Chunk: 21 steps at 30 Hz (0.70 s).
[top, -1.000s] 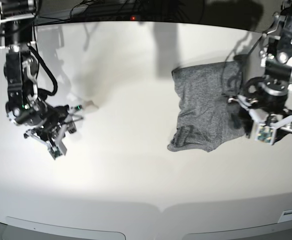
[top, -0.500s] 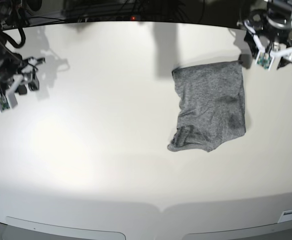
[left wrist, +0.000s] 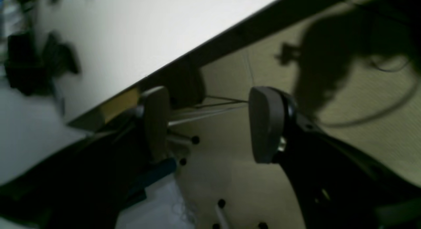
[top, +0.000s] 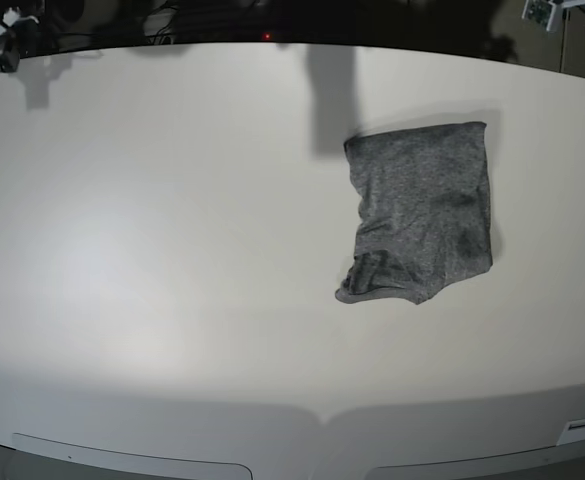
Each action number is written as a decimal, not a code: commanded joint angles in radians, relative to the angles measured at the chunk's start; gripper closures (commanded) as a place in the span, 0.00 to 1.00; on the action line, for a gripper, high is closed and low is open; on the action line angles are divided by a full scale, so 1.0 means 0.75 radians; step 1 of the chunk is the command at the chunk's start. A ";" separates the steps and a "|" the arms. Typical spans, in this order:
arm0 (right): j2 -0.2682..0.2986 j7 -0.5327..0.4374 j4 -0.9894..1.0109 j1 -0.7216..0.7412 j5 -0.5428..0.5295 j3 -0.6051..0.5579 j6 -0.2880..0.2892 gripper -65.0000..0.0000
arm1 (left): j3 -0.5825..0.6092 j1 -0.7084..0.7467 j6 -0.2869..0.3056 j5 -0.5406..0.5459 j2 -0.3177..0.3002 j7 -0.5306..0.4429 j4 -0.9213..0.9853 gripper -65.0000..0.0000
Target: Fold the T-shirt properly
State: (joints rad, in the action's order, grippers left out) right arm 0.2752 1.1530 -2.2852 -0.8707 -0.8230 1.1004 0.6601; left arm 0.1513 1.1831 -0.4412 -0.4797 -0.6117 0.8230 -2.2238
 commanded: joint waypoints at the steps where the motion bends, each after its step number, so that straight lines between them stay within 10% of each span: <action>1: -0.015 -0.010 -0.018 -0.050 -0.027 0.028 0.005 0.66 | -0.002 0.033 -0.016 -0.023 0.009 -0.001 -0.017 0.43; 11: -0.176 0.023 0.168 -0.262 -0.214 -0.056 0.051 0.66 | 0.000 0.032 -0.014 0.076 0.088 -0.165 0.293 0.43; 21: 0.064 -0.111 1.027 -0.175 -0.300 -0.544 0.051 0.66 | 0.000 -0.361 0.060 0.236 0.194 -0.461 1.024 0.43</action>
State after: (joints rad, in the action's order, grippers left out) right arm 0.3130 1.0710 -1.4971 -0.9852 -1.0332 0.6807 0.6933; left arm 0.1513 0.8860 -0.3889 -0.2958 -0.4610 0.4664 -1.4467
